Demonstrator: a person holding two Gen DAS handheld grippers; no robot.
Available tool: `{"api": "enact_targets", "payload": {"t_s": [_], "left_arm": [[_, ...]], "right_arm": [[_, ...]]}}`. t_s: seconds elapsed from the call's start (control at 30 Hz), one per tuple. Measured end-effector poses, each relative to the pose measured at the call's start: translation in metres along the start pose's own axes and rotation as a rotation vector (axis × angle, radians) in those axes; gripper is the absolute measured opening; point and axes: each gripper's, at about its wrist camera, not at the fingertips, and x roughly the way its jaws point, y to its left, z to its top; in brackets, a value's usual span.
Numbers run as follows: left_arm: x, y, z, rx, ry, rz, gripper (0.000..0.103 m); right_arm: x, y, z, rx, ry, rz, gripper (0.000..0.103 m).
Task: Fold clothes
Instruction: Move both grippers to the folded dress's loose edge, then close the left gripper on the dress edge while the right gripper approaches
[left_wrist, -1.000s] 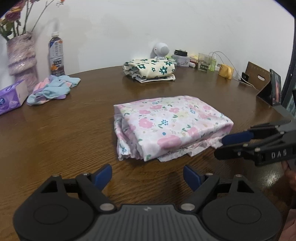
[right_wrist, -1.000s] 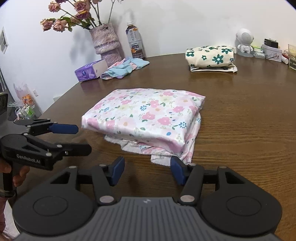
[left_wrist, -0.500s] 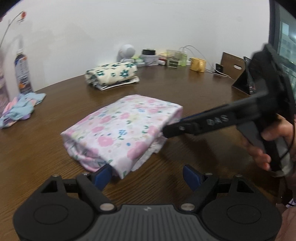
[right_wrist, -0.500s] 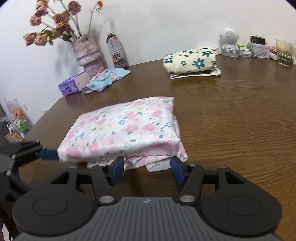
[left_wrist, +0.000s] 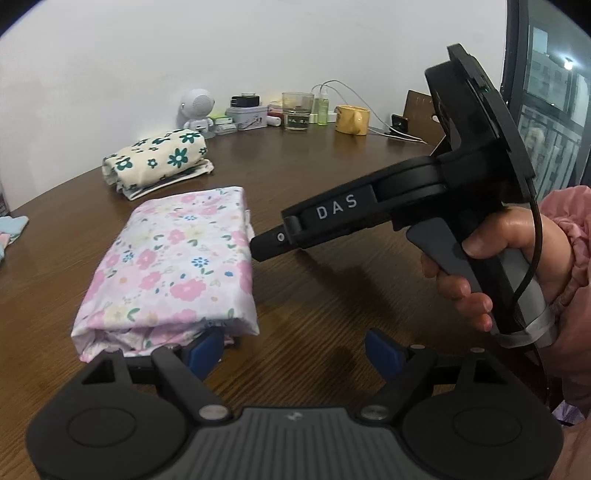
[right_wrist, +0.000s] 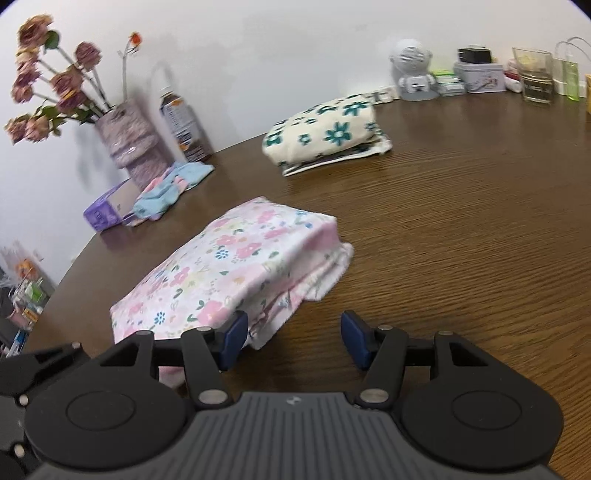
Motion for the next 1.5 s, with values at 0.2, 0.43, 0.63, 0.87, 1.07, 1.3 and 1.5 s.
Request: {"api": "enact_targets", "payload": {"t_s": [0.2, 0.43, 0.63, 0.87, 1.07, 1.3, 1.5], "left_arm": [[-0.022, 0.011, -0.010, -0.049, -0.018, 0.005, 0.083], [-0.060, 0.035, -0.030, -0.122, -0.058, 0.065, 0.083], [-0.071, 0.068, -0.038, -0.193, -0.071, 0.150, 0.083], [-0.065, 0.096, -0.034, -0.201, -0.066, 0.211, 0.082], [-0.048, 0.112, -0.024, -0.196, -0.069, 0.201, 0.076], [-0.025, 0.124, -0.013, -0.193, -0.059, 0.148, 0.062], [-0.013, 0.127, -0.013, -0.189, -0.070, 0.082, 0.046]], "right_arm": [[-0.012, -0.001, -0.007, -0.010, -0.025, -0.019, 0.057], [-0.040, 0.023, -0.023, -0.056, -0.068, -0.001, 0.059], [-0.059, 0.044, -0.035, -0.098, -0.098, -0.003, 0.061], [-0.068, 0.064, -0.052, -0.143, -0.067, 0.029, 0.061], [-0.049, 0.077, -0.058, -0.181, -0.018, 0.019, 0.061], [-0.034, 0.085, -0.051, -0.170, -0.052, 0.004, 0.058], [-0.028, 0.083, -0.050, -0.176, -0.047, -0.016, 0.049]]}}
